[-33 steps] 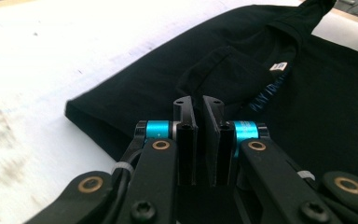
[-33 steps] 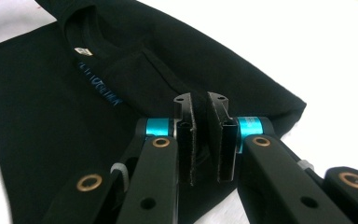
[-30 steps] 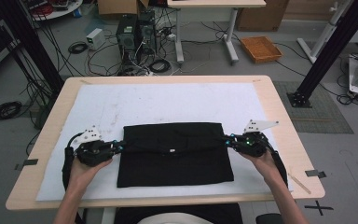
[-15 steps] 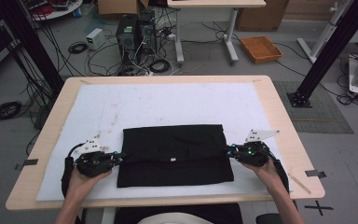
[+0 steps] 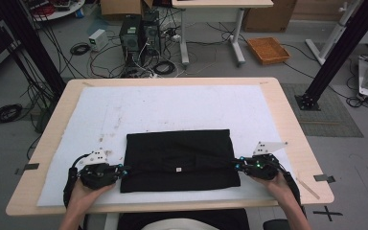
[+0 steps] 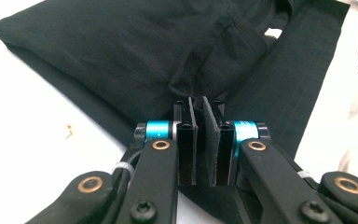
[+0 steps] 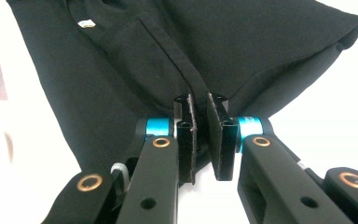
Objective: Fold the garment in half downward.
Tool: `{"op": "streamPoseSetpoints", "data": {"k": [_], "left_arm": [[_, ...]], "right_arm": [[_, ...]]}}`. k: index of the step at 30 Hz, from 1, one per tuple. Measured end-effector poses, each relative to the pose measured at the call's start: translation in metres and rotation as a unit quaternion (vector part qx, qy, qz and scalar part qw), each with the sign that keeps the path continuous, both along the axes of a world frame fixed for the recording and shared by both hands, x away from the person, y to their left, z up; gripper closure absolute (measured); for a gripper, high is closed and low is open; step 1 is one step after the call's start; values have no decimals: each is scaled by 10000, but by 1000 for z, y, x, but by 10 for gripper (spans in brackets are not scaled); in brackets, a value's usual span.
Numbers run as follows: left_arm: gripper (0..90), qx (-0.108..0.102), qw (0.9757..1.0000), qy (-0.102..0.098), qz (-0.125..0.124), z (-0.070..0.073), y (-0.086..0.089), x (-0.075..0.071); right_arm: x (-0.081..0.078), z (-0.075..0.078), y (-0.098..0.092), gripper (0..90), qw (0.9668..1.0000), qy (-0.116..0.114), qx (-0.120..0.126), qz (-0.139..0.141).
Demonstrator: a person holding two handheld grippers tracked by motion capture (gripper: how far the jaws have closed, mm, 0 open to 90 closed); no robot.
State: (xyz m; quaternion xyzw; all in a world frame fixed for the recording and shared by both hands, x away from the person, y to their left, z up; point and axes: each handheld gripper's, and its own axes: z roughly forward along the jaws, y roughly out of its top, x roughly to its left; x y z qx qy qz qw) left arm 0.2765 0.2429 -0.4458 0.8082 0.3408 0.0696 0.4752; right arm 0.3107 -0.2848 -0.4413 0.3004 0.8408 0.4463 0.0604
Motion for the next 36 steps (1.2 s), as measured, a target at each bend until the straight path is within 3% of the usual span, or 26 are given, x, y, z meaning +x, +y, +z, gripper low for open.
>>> {"op": "streamPoseSetpoints", "data": {"k": [6,9,13,14,17,18,20,21,22,23,24,25,27,30,31,36], "left_arm": [[829,24,9998,186,-51,-6,1,3],[762,-51,9997,219,-68,-4,4,3],[686,-168,9998,133,-46,5,10,1],[664,-249,9997,40,-27,13,12,1],[632,-246,9997,-28,-20,20,10,2],[623,-239,9996,-80,-134,27,4,6],[617,-215,9995,-107,-208,28,-1,7],[604,-86,9994,-130,-304,29,-12,11],[599,-86,9994,-130,-304,29,-12,11],[599,162,9993,-55,-345,23,-25,16],[599,162,9993,-55,-345,23,-25,16],[601,338,9986,115,-395,16,-32,22],[638,395,9979,212,-467,9,-36,24],[670,410,9974,243,-549,5,-36,24],[825,464,9971,170,-573,7,-36,21],[870,296,9966,115,-765,13,-32,13]], "right_arm": [[8,-8,-1,802,9996,290,44,55],[9,-7,-3,682,9992,404,58,35],[8,-2,-6,613,9985,434,320,11],[7,4,-7,602,9982,343,487,33],[7,14,-3,595,9980,213,596,80],[8,17,1,592,9979,165,612,151],[9,19,5,589,9979,157,593,186],[13,19,14,579,9987,131,400,270],[14,18,17,578,9990,118,333,269],[16,16,21,577,9995,117,152,252],[16,16,21,577,9995,117,152,252],[19,10,27,577,9995,184,-95,249],[21,3,30,606,9989,279,-285,255],[21,1,31,638,9984,331,-348,302],[17,-4,31,819,9976,368,-386,451],[11,0,27,872,9981,242,-222,523]]}}
